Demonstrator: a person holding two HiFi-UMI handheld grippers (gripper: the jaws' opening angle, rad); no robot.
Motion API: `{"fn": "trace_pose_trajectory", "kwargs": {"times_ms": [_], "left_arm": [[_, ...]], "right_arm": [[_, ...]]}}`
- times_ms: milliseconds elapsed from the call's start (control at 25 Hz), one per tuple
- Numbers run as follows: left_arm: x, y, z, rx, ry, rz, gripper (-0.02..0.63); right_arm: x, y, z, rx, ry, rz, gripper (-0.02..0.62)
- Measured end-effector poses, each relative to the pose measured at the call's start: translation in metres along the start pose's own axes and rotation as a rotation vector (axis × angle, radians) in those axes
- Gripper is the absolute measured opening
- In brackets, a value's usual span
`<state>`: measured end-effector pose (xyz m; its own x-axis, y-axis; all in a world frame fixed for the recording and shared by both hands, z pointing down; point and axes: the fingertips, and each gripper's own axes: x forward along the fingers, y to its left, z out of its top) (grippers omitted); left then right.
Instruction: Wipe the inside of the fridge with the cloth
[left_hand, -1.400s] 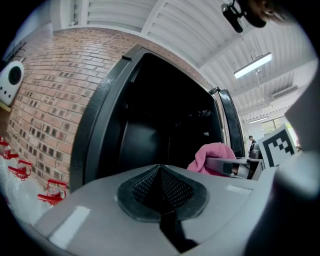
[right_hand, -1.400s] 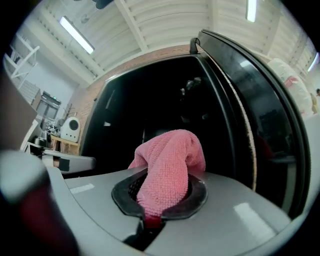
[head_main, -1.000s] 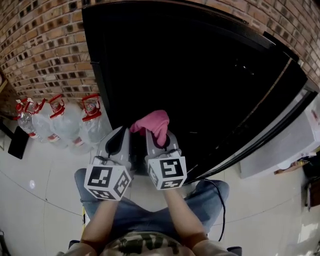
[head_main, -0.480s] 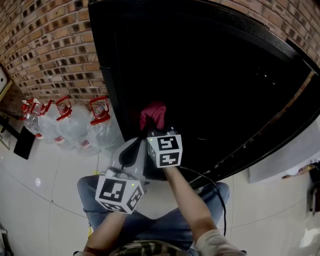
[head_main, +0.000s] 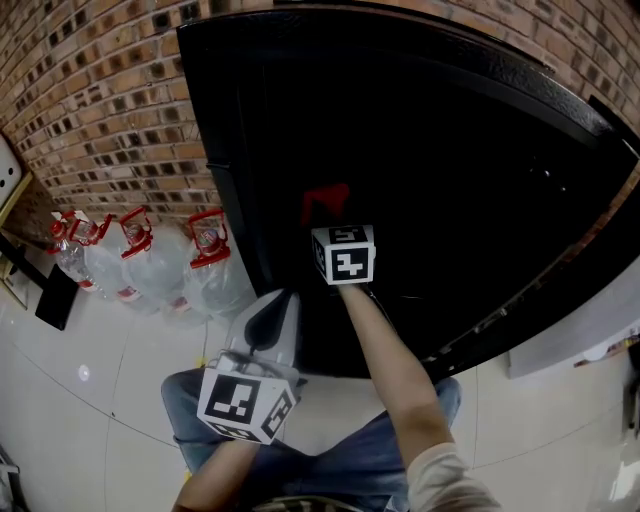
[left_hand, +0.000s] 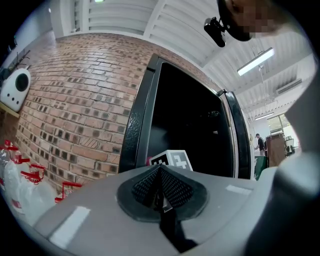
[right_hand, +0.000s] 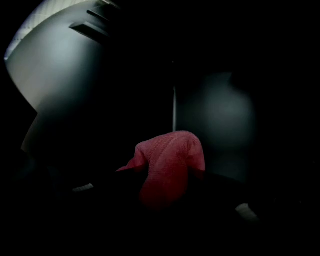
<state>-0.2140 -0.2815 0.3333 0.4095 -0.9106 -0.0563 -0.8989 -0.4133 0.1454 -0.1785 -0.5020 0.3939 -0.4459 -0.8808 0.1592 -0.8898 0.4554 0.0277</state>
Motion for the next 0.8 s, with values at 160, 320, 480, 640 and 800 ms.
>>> {"fn": "trace_pose_trajectory", "kwargs": {"times_ms": [160, 320, 480, 640, 800], "left_arm": [[0.002, 0.000, -0.004, 0.000, 0.012, -0.007, -0.011], [0.003, -0.001, -0.004, 0.005, 0.016, -0.014, -0.010], [0.007, -0.002, -0.009, -0.004, 0.021, -0.015, -0.011], [0.008, -0.010, -0.017, -0.010, 0.032, -0.036, -0.011], [0.011, -0.021, -0.017, -0.011, 0.034, -0.059, -0.011]], "right_arm": [[0.020, -0.004, -0.001, -0.047, 0.047, -0.011, 0.025], [0.020, -0.023, -0.004, -0.041, 0.059, -0.061, 0.025], [0.010, -0.060, -0.002, -0.061, 0.055, -0.147, 0.025], [-0.010, -0.103, -0.011, -0.011, 0.061, -0.232, 0.025], [-0.029, -0.138, -0.014, 0.002, 0.051, -0.323, 0.025]]}}
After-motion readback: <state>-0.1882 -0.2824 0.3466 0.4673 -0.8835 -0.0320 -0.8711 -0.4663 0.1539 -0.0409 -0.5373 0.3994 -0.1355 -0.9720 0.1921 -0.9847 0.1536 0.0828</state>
